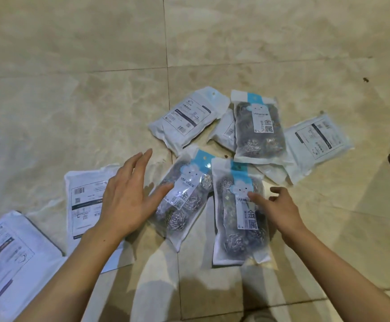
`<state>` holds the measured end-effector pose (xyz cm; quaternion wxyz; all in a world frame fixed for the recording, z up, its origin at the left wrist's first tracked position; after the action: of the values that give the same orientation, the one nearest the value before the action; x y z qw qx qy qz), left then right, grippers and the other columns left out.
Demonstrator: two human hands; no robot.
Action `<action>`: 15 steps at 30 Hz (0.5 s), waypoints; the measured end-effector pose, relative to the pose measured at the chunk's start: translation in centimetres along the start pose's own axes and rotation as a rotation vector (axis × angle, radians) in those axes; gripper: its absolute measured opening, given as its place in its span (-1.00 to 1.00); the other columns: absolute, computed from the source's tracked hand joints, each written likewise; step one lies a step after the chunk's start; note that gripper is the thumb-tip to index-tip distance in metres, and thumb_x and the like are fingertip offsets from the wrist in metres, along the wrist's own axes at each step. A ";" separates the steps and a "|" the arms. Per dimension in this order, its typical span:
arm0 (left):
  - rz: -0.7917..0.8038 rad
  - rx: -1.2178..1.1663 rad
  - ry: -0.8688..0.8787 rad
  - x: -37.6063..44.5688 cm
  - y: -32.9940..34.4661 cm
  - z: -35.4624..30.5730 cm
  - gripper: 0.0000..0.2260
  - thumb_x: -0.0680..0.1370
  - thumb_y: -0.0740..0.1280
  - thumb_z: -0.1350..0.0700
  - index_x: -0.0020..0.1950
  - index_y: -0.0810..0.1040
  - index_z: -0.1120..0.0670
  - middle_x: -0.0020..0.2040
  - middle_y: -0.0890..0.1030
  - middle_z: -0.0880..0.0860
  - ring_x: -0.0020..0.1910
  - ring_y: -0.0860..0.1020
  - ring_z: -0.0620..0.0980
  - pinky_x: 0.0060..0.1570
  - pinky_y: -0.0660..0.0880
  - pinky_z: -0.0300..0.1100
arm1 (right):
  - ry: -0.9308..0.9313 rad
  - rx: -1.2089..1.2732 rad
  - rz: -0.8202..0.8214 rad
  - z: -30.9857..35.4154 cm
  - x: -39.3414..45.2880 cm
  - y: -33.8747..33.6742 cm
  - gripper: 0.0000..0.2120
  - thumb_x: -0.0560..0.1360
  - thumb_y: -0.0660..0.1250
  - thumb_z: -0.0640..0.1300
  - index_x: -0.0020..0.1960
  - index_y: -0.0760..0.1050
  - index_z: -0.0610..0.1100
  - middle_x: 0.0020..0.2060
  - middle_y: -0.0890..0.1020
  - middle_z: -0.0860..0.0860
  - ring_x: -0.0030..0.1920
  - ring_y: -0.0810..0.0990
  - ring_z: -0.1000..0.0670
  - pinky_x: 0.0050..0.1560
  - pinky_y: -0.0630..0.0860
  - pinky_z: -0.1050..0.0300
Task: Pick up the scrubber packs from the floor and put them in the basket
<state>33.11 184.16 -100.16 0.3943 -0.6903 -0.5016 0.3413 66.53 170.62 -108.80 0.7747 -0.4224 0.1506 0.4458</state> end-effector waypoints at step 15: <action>0.149 -0.092 -0.153 0.7 4.0 2.5 -0.22 0.52 0.34 -0.36 0.64 0.14 -0.14 0.60 0.27 -0.03 0.50 0.39 0.05 0.32 0.46 0.12 | 0.102 0.562 0.308 -2.2 -0.6 7.7 -0.72 0.47 0.53 -0.30 0.16 0.64 -0.30 -0.06 0.77 -0.19 -0.13 0.78 -0.13 -0.21 0.70 0.10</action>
<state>32.75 184.57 -104.88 0.2962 -0.7148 -0.4928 0.3980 60.24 170.45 -113.74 0.7760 -0.1860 0.3686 0.4769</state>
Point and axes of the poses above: each hand's wrist, its own x-axis towards the middle knuckle, its own y-axis out of the palm, z = x × y, the point moved 10 cm from there along x, towards the middle knuckle
